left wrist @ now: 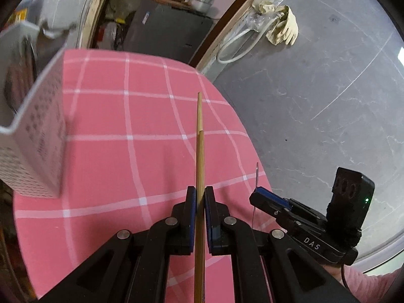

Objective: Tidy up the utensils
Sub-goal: 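Lift the chopsticks and knife over the white caddy and lower them in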

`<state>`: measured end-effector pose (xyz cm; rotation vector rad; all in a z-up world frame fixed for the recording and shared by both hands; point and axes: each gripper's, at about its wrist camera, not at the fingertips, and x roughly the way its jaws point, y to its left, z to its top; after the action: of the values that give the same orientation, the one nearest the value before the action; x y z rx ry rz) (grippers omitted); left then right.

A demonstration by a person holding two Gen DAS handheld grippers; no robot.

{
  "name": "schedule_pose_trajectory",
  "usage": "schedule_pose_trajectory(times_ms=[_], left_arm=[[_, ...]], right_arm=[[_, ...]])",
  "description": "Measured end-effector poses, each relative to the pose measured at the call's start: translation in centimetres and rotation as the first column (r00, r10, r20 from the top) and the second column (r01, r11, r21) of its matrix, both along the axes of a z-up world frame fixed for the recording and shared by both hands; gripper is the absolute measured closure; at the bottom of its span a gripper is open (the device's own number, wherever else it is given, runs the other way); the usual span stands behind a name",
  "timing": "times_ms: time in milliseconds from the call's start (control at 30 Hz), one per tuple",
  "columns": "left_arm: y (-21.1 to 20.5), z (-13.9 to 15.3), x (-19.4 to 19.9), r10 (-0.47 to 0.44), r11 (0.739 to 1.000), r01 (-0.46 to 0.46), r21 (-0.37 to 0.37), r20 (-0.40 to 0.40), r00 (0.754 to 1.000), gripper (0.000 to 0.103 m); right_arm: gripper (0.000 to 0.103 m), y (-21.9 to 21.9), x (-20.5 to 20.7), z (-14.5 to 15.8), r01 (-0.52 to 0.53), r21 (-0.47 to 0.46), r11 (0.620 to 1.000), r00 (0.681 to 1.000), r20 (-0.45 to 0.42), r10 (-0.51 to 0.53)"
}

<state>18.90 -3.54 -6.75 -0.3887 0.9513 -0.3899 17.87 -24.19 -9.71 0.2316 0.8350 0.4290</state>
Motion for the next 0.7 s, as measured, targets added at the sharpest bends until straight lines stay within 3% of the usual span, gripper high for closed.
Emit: schedule_pose_trajectory(times_ms=[233,700], left_arm=[[1.2,3.0,-0.9,0.025,0.998,-0.029,0.048,0.069,0.997,0.096],[5.2,8.6,-2.3,0.139,0.99,-0.142,0.0,0.211,0.968,0.096]], right_arm=[[0.086,0.9,-0.1,2.3,-0.014,0.017,1.0,0.998,0.067,0.013],[0.086,4.0,-0.1,8.2,-0.067,0.055,0.996,0.97,0.237,0.052]])
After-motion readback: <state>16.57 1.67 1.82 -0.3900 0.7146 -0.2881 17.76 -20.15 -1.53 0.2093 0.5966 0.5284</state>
